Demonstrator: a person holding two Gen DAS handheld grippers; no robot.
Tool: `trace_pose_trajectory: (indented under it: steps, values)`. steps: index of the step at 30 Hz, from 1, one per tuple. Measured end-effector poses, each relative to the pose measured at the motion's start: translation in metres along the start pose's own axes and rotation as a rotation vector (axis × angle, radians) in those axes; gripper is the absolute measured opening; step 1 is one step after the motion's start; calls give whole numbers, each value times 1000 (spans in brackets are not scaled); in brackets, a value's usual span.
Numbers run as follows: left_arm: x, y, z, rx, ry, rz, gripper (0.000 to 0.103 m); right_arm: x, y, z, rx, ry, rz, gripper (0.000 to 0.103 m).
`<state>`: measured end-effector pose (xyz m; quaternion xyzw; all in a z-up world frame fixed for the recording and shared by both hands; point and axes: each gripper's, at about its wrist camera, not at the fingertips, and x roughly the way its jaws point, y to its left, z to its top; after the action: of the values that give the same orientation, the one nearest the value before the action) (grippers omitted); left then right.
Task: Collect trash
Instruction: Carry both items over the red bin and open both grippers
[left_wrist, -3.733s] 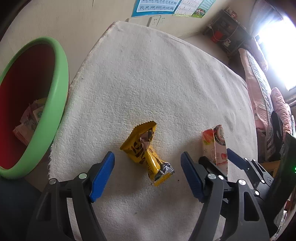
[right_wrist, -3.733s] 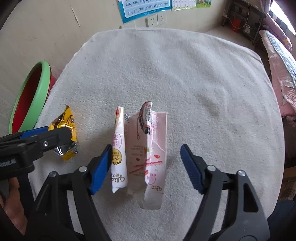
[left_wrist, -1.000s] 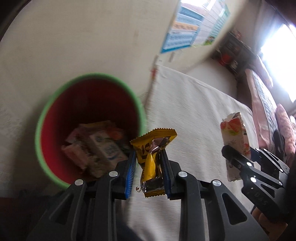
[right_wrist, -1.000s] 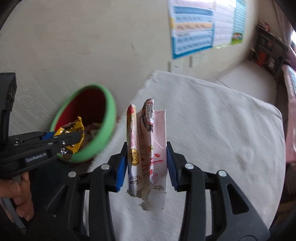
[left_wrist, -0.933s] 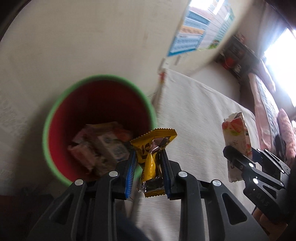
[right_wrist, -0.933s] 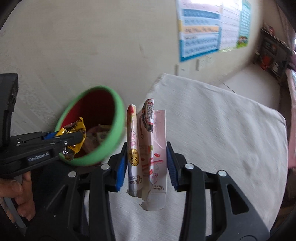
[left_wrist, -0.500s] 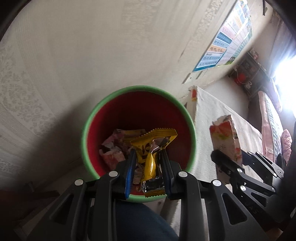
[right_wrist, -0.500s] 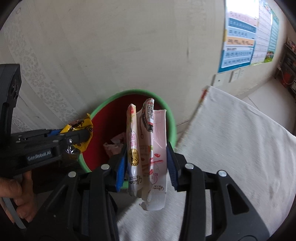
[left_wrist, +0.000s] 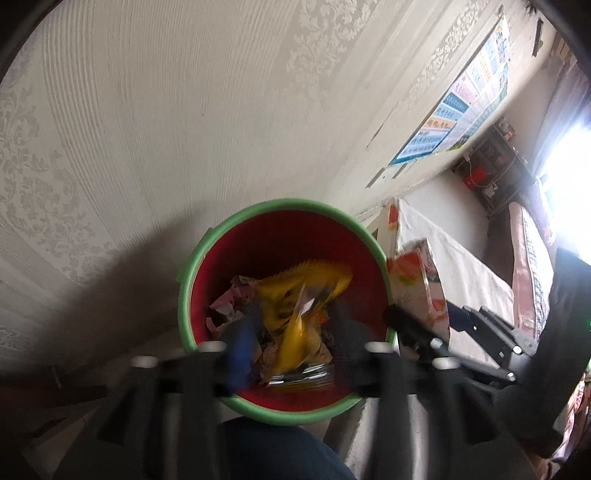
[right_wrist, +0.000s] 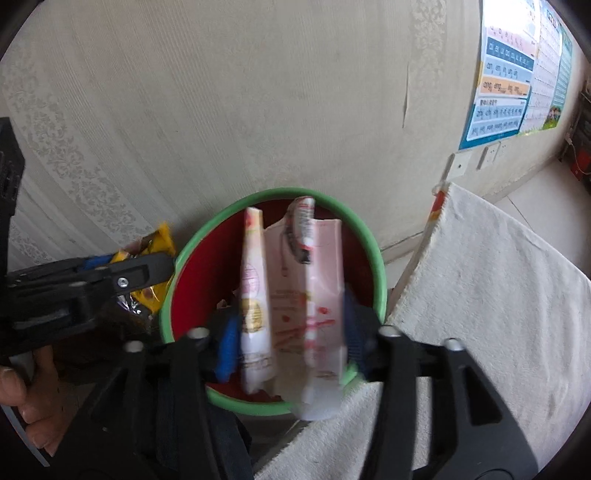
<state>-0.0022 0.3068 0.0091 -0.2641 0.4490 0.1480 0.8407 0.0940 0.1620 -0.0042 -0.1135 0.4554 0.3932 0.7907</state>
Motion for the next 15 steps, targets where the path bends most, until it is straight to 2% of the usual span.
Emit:
trace_pose_trajectory:
  steps: [1,2,5,11,15]
  values:
    - [-1,0,0,-4,-10,0,71,1,0,-1,4,3,4,81]
    - [-1,0,0,-8,-19,3,78,0,0,-2,5,0,2,88]
    - [0,1,-1,-24,-24,-6,90,-2,-1,-6,-1,-3,-13,98]
    - [3,-4,-11,-44,-14,-23,95,-10,-14,-16,22,8,-40,98]
    - [2,-19,-21,-15,-15,-8,95,-26,-28,-26,39,-9,-68,98]
